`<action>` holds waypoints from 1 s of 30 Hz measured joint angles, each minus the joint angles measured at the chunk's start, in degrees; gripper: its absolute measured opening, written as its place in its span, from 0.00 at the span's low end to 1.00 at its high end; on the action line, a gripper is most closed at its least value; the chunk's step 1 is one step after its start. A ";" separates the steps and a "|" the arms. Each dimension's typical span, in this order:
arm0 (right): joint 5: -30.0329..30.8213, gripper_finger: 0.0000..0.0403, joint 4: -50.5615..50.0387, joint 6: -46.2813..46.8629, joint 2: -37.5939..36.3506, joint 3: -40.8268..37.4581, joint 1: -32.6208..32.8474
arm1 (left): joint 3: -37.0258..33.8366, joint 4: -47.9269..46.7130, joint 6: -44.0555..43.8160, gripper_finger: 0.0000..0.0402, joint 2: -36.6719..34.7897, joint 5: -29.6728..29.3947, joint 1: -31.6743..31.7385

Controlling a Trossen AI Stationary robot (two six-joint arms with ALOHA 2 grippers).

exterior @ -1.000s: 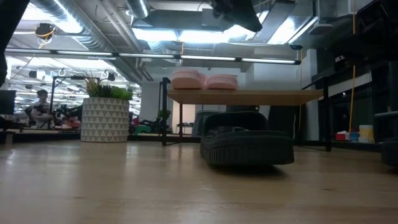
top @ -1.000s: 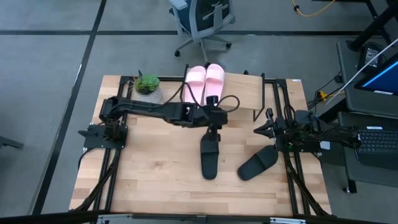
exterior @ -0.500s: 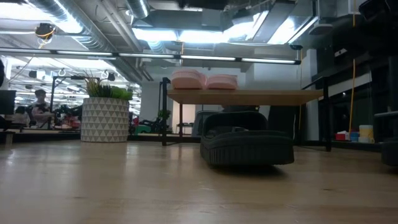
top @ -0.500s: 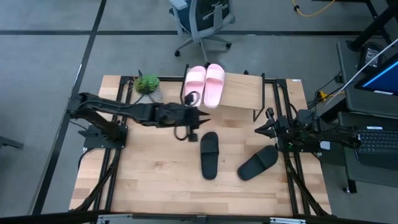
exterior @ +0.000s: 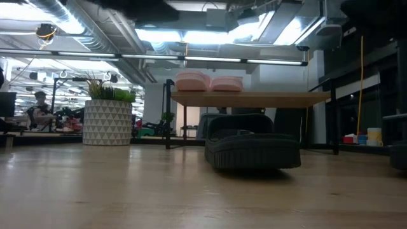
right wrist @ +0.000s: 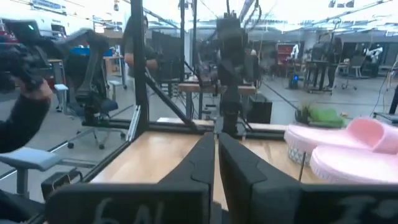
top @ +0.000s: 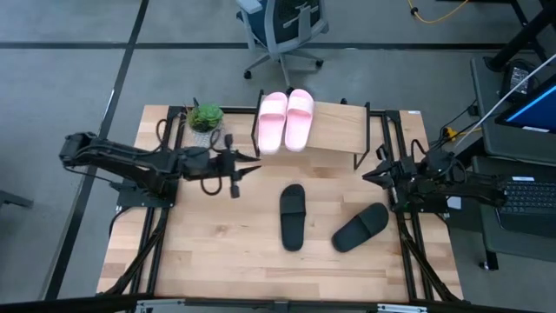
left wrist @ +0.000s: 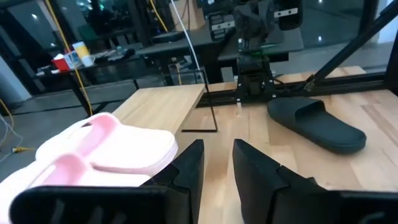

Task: Pick and place slides into the shelf
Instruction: Put the left black slide on the shelf

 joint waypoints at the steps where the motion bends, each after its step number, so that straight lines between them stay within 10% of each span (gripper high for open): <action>1: 0.23 0.06 -0.27 -0.50 1.19 1.23 0.00 | -1.89 1.91 -0.01 0.19 -1.13 0.00 0.00; 21: 1.59 0.03 0.00 -1.09 42.20 19.78 8.72 | -22.01 6.96 -2.72 0.19 -21.19 -0.04 1.88; 30: 24.91 0.02 5.12 3.67 52.78 22.56 24.37 | -23.24 7.13 -2.50 0.19 -24.09 0.02 1.79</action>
